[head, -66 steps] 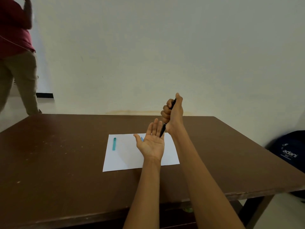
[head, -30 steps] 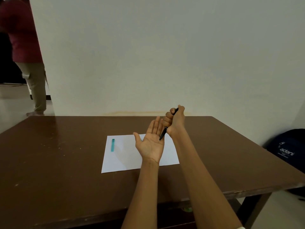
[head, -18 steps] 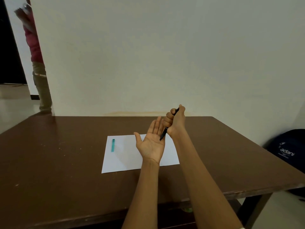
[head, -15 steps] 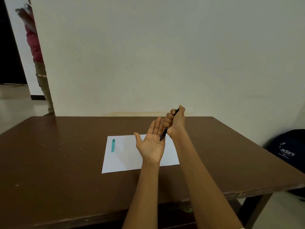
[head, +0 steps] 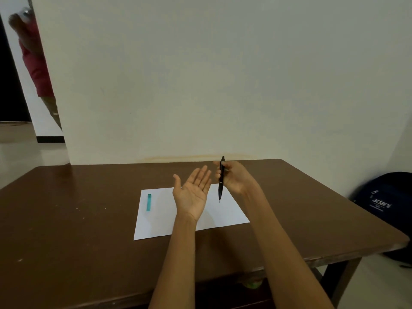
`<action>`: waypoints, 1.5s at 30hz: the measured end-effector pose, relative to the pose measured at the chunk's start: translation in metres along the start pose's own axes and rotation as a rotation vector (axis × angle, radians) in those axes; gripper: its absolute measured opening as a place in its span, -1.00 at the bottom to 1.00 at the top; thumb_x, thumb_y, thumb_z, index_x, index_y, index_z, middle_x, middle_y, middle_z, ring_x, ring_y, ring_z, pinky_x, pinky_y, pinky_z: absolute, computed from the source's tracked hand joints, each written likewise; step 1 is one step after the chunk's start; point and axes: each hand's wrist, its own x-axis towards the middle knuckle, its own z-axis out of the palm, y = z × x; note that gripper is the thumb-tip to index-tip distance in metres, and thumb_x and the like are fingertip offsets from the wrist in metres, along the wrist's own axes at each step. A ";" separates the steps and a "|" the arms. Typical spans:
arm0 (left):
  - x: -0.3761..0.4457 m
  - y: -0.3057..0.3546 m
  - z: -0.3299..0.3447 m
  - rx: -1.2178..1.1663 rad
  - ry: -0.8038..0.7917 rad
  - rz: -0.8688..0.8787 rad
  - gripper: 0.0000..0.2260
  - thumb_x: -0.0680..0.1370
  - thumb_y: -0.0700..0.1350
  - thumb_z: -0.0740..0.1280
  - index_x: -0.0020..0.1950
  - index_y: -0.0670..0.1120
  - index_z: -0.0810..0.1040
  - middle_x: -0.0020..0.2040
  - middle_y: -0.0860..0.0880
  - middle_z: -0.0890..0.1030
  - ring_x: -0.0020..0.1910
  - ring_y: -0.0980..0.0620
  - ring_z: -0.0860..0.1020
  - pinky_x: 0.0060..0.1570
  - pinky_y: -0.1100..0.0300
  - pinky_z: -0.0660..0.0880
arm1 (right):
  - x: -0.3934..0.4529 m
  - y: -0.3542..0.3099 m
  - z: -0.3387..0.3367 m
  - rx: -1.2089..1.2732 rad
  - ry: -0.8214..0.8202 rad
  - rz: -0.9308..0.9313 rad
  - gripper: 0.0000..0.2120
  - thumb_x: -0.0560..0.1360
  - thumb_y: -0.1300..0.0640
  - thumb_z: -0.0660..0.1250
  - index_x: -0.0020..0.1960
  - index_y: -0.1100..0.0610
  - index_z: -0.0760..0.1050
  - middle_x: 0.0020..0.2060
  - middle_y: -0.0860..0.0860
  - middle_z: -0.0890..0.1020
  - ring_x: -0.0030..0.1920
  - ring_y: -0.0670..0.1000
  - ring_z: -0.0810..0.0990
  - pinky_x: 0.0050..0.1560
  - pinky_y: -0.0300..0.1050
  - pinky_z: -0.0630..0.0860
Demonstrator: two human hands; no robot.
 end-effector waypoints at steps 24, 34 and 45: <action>0.048 -0.021 0.013 1.029 0.260 -0.235 -0.42 0.61 0.19 -0.04 0.51 -0.15 0.10 0.43 -0.24 0.31 0.38 -0.21 0.33 0.40 0.01 0.22 | 0.058 0.041 -0.042 -0.741 0.187 0.093 -0.78 0.52 0.30 0.30 0.09 0.42 0.55 -0.23 0.15 0.58 -0.32 0.00 0.54 -0.20 -0.20 0.55; 0.050 -0.022 0.006 1.085 0.320 -0.264 -0.42 0.61 0.20 -0.04 0.49 -0.15 0.13 0.39 -0.22 0.37 0.35 -0.17 0.37 0.34 0.04 0.28 | 0.064 0.048 -0.040 -0.953 0.219 0.061 -0.78 0.48 0.27 0.36 0.04 0.41 0.56 -0.17 0.18 0.62 -0.38 -0.01 0.55 -0.29 -0.18 0.58; 0.037 -0.010 0.011 1.233 0.324 -0.223 -0.49 0.64 0.13 -0.07 0.47 -0.15 0.17 0.38 -0.16 0.39 0.25 -0.10 0.42 0.28 0.07 0.29 | 0.047 0.049 -0.038 -1.055 0.265 -0.191 -0.82 0.51 0.20 0.34 0.03 0.28 0.59 0.01 0.12 0.64 -0.18 0.01 0.55 -0.04 -0.11 0.56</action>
